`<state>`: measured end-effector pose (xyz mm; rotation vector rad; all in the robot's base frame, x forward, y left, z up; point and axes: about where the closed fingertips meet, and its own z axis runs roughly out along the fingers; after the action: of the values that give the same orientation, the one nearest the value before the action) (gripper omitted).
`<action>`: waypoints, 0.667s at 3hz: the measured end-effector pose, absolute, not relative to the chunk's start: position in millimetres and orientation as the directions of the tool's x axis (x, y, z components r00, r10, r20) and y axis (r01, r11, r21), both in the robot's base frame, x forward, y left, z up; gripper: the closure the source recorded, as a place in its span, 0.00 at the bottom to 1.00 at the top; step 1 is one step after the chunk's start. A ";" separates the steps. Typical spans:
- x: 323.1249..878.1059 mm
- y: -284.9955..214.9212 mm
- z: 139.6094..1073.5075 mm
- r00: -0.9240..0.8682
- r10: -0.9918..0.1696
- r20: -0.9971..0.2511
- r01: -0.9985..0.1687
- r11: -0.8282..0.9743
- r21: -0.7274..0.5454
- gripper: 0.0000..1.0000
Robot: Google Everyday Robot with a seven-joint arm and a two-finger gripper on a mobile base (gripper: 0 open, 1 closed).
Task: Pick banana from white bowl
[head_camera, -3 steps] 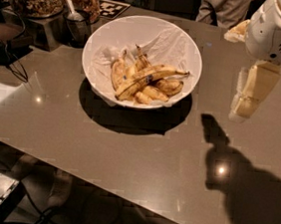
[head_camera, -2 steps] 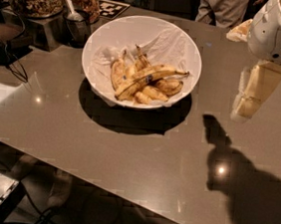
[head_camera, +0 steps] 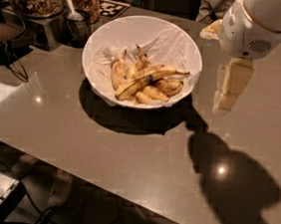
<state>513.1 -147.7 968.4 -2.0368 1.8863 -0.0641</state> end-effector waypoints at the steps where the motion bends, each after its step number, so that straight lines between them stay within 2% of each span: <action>1: 535.5 -121.8 957.3 0.198 -0.964 -0.175 -0.952 -0.147 -0.270 0.00; 2: 551.7 -95.8 952.5 0.280 -0.949 -0.143 -0.939 -0.239 -0.248 0.00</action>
Offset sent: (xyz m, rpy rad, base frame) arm 0.0529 0.0795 -0.0222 -0.1331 0.0803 0.2964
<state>551.7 -95.8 952.5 -2.2689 1.7295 -0.0538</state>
